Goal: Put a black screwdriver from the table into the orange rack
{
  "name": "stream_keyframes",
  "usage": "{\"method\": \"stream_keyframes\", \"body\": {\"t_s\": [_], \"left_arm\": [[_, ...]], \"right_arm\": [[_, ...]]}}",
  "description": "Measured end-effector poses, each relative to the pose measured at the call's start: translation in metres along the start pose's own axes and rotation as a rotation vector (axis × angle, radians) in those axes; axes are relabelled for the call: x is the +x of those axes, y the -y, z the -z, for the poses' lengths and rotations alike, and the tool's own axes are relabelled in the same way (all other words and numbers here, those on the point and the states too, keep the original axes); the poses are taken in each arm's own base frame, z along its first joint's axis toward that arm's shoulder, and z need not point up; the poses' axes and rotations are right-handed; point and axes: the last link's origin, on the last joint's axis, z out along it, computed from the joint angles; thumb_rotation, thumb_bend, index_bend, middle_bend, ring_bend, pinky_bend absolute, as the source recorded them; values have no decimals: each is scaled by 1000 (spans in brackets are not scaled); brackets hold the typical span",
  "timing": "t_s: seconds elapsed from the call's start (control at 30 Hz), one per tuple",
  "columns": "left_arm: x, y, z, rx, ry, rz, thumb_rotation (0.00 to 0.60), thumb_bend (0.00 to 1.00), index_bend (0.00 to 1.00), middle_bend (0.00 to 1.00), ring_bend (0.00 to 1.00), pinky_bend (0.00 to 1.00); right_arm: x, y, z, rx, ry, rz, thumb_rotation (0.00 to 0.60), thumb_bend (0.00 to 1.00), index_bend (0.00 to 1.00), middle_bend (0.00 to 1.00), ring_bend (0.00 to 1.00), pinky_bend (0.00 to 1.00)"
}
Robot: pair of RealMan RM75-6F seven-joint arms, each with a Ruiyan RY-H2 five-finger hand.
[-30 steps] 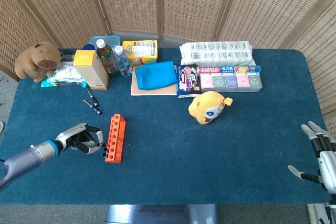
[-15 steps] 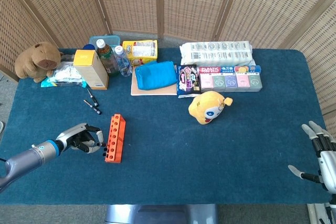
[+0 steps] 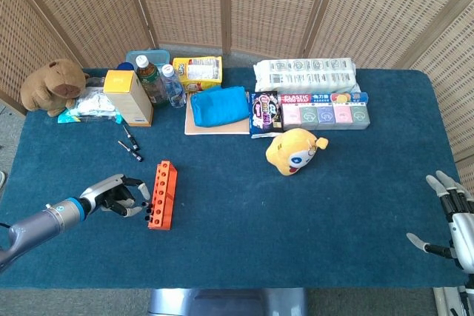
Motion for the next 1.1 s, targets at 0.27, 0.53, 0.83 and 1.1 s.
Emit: {"method": "stream_keyframes", "body": {"t_s": [0.27,0.53,0.83,1.1], "left_arm": [[0,-1,1,-8,-9,-21,600,379,47,1000,1000,1000],[3,-5,6,-71,-45,-2,600,379,48,1000,1000,1000],[11,-3,14,-107,-111,-29,600,329,291,1000,1000,1000],[19,-2,29,-61,-156,-171,600,303,367,1000,1000,1000]], "right_arm": [[0,0,0,0,0,0,600,127,37,27,0,0],[-1,1,0,1,1,1,600,127,37,27,0,0],[0,0,0,0,0,0,600,127,37,28,0,0],[0,1,0,-1,0,0,600,126,37,28,0,0]]}}
